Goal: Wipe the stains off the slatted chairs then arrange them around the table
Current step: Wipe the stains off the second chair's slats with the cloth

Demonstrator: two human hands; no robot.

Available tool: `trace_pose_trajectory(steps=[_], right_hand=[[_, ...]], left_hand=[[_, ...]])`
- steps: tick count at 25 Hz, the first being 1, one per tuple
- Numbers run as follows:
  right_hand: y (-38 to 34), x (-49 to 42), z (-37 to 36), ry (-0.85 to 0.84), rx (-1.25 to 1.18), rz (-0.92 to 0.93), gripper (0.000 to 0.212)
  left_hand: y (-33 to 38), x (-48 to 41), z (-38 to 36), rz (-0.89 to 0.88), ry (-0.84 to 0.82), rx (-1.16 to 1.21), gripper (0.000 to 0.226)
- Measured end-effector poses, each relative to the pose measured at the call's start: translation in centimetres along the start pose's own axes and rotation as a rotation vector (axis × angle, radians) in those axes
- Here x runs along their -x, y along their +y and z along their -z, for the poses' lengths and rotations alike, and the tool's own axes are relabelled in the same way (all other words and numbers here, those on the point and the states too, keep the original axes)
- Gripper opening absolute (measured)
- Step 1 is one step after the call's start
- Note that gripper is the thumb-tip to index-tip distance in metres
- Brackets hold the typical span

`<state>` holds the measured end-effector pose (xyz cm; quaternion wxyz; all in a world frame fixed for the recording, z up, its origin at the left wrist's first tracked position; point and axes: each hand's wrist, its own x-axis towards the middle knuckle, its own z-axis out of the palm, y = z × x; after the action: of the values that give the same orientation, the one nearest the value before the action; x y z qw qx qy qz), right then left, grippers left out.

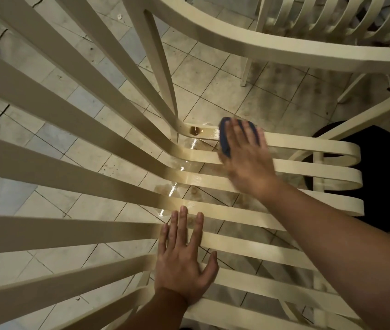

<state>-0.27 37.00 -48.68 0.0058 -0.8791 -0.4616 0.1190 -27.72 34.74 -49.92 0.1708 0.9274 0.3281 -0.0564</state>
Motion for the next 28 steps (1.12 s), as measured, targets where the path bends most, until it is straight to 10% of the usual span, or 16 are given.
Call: trace_pose_trajectory(steps=[8,20,28], right_hand=[[10.4,6.1,0.6,0.081,0.001,-0.381,0.075],[-8.1,-2.3,-1.0,-0.042,-0.114,-0.034,0.072],[2.7,3.2,-0.7,0.091,-0.001,-0.281,0.075]], left_hand=[[-0.2,0.0,0.0,0.004,-0.016,0.005,0.088],[0.0,0.0,0.0,0.016,-0.017,-0.009,0.090],[-0.2,0.1,-0.1,0.005,-0.005,0.003,0.088]])
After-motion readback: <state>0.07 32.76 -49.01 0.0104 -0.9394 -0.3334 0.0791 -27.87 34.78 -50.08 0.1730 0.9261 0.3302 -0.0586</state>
